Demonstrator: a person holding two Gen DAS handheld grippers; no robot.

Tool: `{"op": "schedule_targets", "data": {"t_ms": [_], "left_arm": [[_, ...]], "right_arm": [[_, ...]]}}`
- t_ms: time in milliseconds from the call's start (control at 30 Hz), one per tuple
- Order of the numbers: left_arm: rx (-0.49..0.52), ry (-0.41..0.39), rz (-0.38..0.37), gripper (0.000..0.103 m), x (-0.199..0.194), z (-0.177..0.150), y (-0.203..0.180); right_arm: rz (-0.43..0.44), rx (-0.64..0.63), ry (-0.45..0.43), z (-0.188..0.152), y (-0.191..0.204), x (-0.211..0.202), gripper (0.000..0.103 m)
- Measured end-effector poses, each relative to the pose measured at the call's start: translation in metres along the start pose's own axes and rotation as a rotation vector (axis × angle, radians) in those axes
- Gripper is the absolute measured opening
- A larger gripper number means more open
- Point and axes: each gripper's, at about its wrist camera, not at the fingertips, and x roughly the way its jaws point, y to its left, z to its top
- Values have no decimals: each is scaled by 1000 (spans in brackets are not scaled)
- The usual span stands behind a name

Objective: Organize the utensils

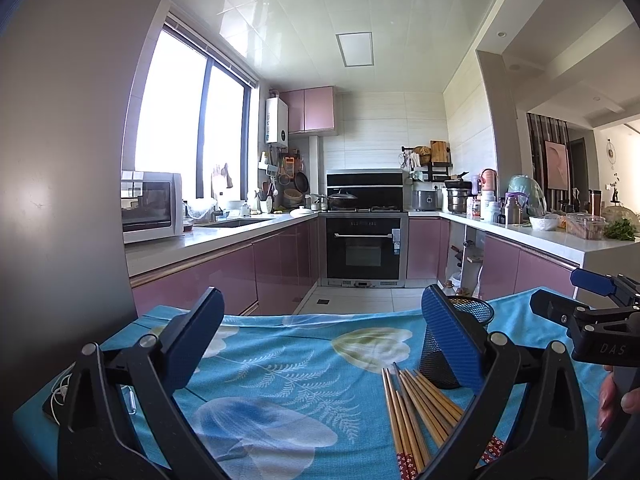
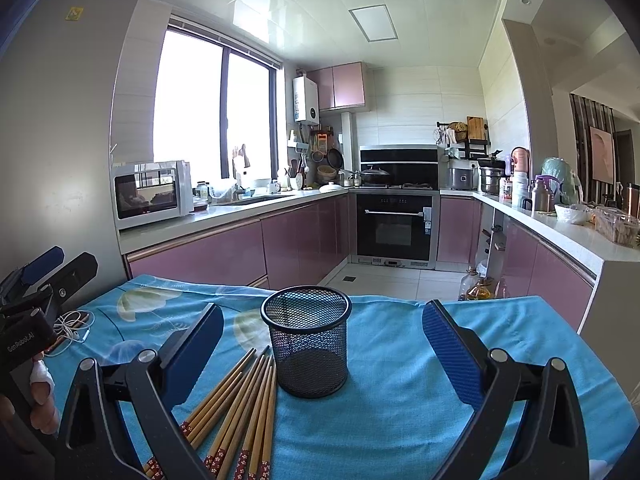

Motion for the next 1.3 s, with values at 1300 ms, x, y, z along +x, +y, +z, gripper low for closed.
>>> {"op": "schedule_targets", "data": {"t_ms": [1300], "left_arm": [[-1, 0, -1, 97, 0, -1, -1]], "right_arm": [[-2, 10, 3, -2, 0, 0, 96]]}}
